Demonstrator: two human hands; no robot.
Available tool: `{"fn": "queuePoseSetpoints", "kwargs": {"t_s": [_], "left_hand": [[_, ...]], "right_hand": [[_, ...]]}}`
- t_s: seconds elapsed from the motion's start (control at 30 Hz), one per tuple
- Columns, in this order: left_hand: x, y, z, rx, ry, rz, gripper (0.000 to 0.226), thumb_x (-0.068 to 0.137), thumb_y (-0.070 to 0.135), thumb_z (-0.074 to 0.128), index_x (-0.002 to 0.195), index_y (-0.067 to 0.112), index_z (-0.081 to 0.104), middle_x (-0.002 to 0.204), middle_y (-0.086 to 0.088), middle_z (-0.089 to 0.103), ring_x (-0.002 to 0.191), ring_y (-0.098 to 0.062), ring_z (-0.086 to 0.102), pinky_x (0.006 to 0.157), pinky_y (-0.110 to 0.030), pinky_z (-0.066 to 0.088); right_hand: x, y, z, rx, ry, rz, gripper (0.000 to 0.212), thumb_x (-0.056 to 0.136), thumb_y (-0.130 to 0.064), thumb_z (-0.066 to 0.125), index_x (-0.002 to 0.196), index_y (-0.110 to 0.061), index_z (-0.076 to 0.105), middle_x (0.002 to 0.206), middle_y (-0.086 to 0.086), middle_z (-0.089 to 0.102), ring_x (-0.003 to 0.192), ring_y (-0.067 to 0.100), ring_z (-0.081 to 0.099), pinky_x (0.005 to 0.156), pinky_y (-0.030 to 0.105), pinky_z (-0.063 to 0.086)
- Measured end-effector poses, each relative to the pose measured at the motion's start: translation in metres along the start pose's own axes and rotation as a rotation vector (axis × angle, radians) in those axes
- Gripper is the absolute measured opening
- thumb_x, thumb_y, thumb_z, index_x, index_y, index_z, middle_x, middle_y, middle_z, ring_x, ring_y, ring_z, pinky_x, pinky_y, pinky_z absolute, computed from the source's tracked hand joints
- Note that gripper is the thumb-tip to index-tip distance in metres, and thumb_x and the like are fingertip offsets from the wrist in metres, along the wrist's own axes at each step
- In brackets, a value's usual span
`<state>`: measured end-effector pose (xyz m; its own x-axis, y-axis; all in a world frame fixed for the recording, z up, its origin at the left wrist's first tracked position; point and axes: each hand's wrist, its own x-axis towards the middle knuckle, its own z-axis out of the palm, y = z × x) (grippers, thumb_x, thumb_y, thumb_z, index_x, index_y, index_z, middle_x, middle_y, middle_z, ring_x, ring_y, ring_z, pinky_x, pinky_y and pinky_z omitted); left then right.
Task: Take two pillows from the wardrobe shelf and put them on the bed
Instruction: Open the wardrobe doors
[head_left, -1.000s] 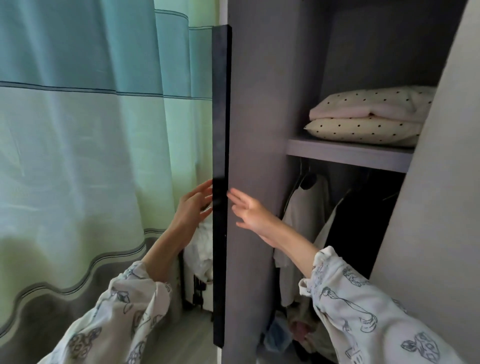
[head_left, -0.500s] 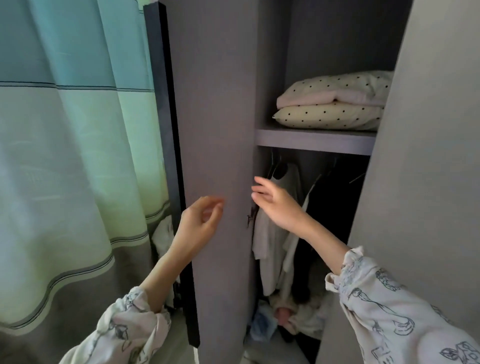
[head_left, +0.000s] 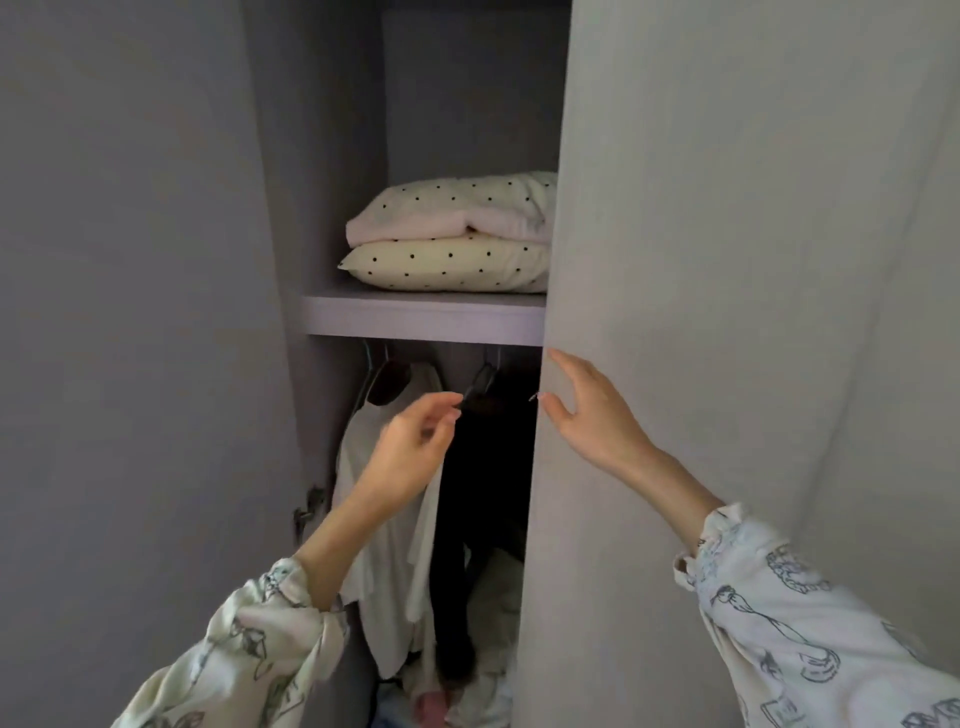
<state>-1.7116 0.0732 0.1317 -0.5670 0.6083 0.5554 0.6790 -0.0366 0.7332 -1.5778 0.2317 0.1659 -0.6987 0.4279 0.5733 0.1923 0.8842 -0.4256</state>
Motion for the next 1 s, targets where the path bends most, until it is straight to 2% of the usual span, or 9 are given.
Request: {"fn": "queuePoseSetpoints", "kwargs": {"t_s": [0.17,0.27,0.37,0.47,0.6,0.7,0.8,0.9,1.0], "left_hand": [[0.064,0.006,0.050,-0.143,-0.086,-0.047,0.032,0.095,0.019,0.046,0.126,0.018,0.052,0.119,-0.002,0.060,0.103,-0.009,0.057,0.097,-0.033,0.045],[0.093,0.008,0.074,-0.234,-0.167,-0.115,0.044,0.096,0.017,0.043,0.139,0.023,0.037,0.138,-0.002,0.045,0.110,-0.005,0.048,0.099,-0.030,0.038],[0.114,0.009,0.088,-0.321,-0.209,-0.179,0.052,0.096,0.010,0.038,0.144,0.027,0.025,0.147,0.001,0.033,0.127,-0.011,0.039,0.107,-0.034,0.033],[0.127,0.010,0.096,-0.400,-0.204,-0.231,0.056,0.096,0.007,0.034,0.146,0.027,0.019,0.150,0.003,0.029,0.135,-0.016,0.032,0.109,-0.037,0.031],[0.126,0.017,0.104,-0.397,-0.243,-0.183,0.057,0.091,0.002,0.036,0.141,0.030,0.030,0.131,0.001,0.052,0.115,-0.013,0.052,0.096,-0.029,0.042],[0.120,0.022,0.106,-0.426,-0.224,-0.146,0.058,0.086,-0.005,0.037,0.126,0.036,0.045,0.121,-0.003,0.057,0.109,-0.017,0.057,0.092,-0.030,0.047],[0.112,0.023,0.103,-0.470,-0.211,-0.161,0.061,0.082,-0.009,0.035,0.120,0.038,0.047,0.118,-0.003,0.057,0.101,-0.012,0.060,0.083,-0.024,0.050],[0.097,0.023,0.097,-0.506,-0.242,-0.164,0.062,0.083,-0.008,0.033,0.125,0.035,0.047,0.117,0.001,0.058,0.097,-0.004,0.061,0.071,-0.018,0.052],[0.077,0.026,0.092,-0.516,-0.273,-0.159,0.061,0.085,-0.006,0.033,0.134,0.030,0.040,0.119,0.003,0.056,0.100,-0.003,0.060,0.069,-0.018,0.052]], "right_hand": [[0.043,0.058,-0.023,-0.465,0.065,-0.068,0.067,0.091,-0.029,0.051,0.147,-0.022,0.016,0.157,0.007,0.004,0.144,0.028,-0.001,0.114,0.048,0.014],[0.061,0.079,-0.023,-0.614,0.036,-0.057,0.072,0.088,-0.033,0.055,0.147,-0.024,0.014,0.157,0.007,-0.007,0.143,0.029,-0.011,0.112,0.055,0.012],[0.068,0.092,-0.013,-0.697,0.034,-0.069,0.080,0.082,-0.035,0.063,0.146,-0.023,0.017,0.157,0.010,-0.008,0.142,0.033,-0.013,0.109,0.061,0.008],[0.069,0.099,-0.004,-0.714,0.072,-0.085,0.090,0.072,-0.036,0.072,0.146,-0.022,0.022,0.157,0.013,0.002,0.141,0.037,-0.007,0.107,0.064,0.009],[0.068,0.100,-0.002,-0.703,0.109,-0.088,0.088,0.072,-0.035,0.072,0.145,-0.023,0.024,0.156,0.012,0.005,0.142,0.036,-0.003,0.107,0.064,0.009],[0.065,0.096,-0.002,-0.663,0.112,-0.083,0.082,0.078,-0.032,0.066,0.146,-0.023,0.021,0.157,0.011,0.001,0.142,0.033,-0.009,0.108,0.064,0.007],[0.056,0.089,-0.002,-0.620,0.105,-0.071,0.078,0.083,-0.028,0.060,0.147,-0.023,0.016,0.157,0.010,-0.005,0.138,0.029,-0.022,0.108,0.064,0.006],[0.041,0.080,-0.006,-0.593,0.088,-0.052,0.076,0.085,-0.025,0.055,0.148,-0.023,0.011,0.156,0.009,-0.011,0.136,0.027,-0.027,0.108,0.064,0.010],[0.019,0.069,-0.010,-0.514,0.079,-0.044,0.075,0.087,-0.018,0.052,0.148,-0.022,0.009,0.156,0.010,-0.014,0.138,0.026,-0.025,0.109,0.059,0.015]]}}
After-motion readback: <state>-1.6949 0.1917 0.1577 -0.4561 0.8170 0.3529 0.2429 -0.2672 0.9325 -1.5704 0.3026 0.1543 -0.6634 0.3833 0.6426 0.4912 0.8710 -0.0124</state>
